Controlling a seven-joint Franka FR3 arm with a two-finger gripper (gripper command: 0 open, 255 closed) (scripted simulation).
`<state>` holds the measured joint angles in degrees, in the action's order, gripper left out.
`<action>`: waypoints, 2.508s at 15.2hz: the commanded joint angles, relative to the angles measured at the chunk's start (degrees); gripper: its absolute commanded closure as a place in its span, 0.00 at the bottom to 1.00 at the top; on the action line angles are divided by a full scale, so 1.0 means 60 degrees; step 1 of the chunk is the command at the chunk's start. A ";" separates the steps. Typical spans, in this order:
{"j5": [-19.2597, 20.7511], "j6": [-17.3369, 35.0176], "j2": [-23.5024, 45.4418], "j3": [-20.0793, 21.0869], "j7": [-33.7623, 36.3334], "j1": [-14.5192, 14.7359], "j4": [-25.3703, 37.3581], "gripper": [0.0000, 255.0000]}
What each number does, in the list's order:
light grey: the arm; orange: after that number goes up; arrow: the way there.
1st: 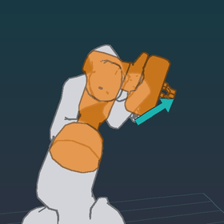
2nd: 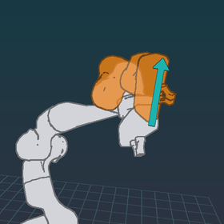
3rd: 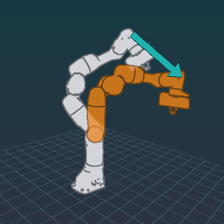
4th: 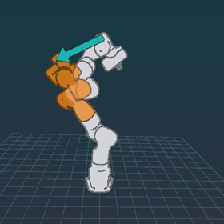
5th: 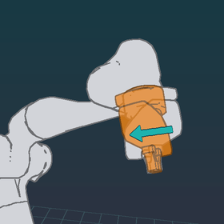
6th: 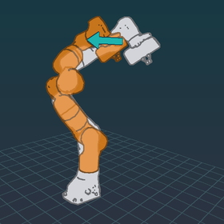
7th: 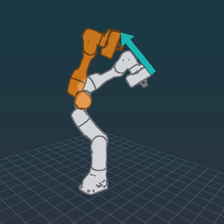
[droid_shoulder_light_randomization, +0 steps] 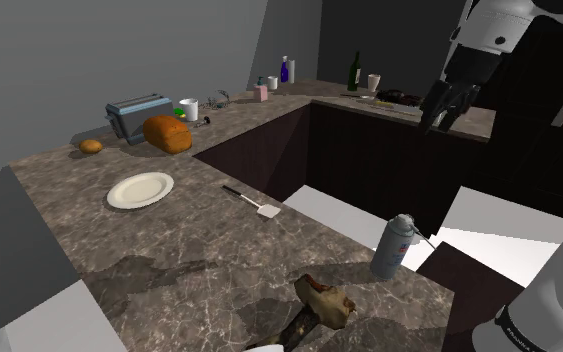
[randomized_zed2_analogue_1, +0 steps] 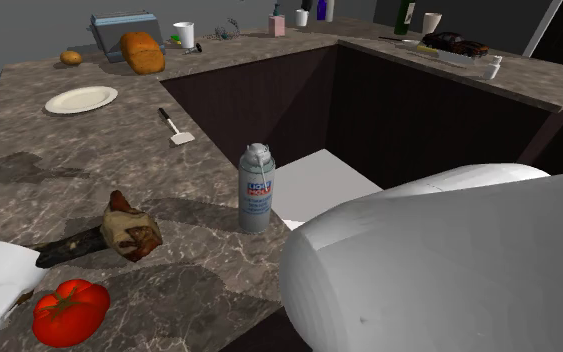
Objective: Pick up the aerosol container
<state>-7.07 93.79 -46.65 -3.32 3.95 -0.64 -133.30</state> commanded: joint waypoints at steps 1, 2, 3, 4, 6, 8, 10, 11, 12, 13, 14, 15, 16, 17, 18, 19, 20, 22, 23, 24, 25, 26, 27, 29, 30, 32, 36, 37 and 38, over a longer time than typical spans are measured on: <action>0.0000 0.0000 0.0000 0.0000 0.0000 0.0000 0.0000 0.00; 0.0003 0.0195 -0.0236 0.0107 0.0055 -0.0001 -0.0421 0.00; 0.0001 0.0387 -0.0468 0.0216 0.0111 0.0001 -0.0834 0.00; -0.0005 0.0574 -0.0696 0.0325 0.0168 0.0006 -0.1241 0.00; -0.0033 0.0940 -0.1142 0.0549 0.0285 0.0030 -0.2036 0.00; -0.0081 0.1294 -0.1576 0.0780 0.0410 0.0076 -0.2809 0.00; -0.0150 0.1639 -0.1998 0.1024 0.0545 0.0147 -0.3560 0.00; -0.0192 0.1807 -0.2204 0.1151 0.0618 0.0194 -0.3929 0.00; -0.0241 0.1975 -0.2406 0.1282 0.0694 0.0250 -0.4293 0.00; -0.0298 0.2140 -0.2605 0.1419 0.0774 0.0313 -0.4652 0.00; -0.0360 0.2304 -0.2799 0.1560 0.0860 0.0388 -0.5007 0.00; -0.0430 0.2468 -0.2988 0.1707 0.0951 0.0474 -0.5358 0.00; -0.0509 0.2631 -0.3172 0.1861 0.1048 0.0572 -0.5704 0.00; -0.0561 0.2731 -0.3281 0.1958 0.1112 0.0639 -0.5914 0.00; -0.0584 0.2863 -0.3275 0.1977 0.1110 0.0657 -0.6039 0.00; -0.0609 0.2997 -0.3264 0.1997 0.1107 0.0675 -0.6164 0.00; -0.0635 0.3133 -0.3250 0.2018 0.1104 0.0693 -0.6287 0.00; -0.0689 0.3415 -0.3208 0.2061 0.1097 0.0730 -0.6529 0.00; -0.0718 0.3561 -0.3180 0.2083 0.1094 0.0750 -0.6647 0.00; -0.0747 0.3710 -0.3147 0.2106 0.1090 0.0770 -0.6764 0.00; -0.0764 0.3797 -0.3126 0.2119 0.1088 0.0781 -0.6831 0.00; -0.0764 0.3796 -0.3128 0.2118 0.1089 0.0781 -0.6832 0.00; -0.0773 0.3779 -0.3133 0.2131 0.1106 0.0794 -0.6820 1.00; -0.0777 0.3777 -0.3124 0.2137 0.1113 0.0798 -0.6809 1.00; -0.0777 0.3777 -0.3124 0.2137 0.1113 0.0798 -0.6808 1.00; -0.0777 0.3778 -0.3124 0.2136 0.1112 0.0797 -0.6809 1.00; -0.0764 0.3797 -0.3126 0.2119 0.1089 0.0782 -0.6831 1.00; -0.0734 0.3645 -0.3164 0.2096 0.1092 0.0761 -0.6716 1.00; -0.0706 0.3499 -0.3193 0.2074 0.1095 0.0741 -0.6597 1.00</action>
<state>-11.46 115.44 -65.63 9.26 10.55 3.93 -173.37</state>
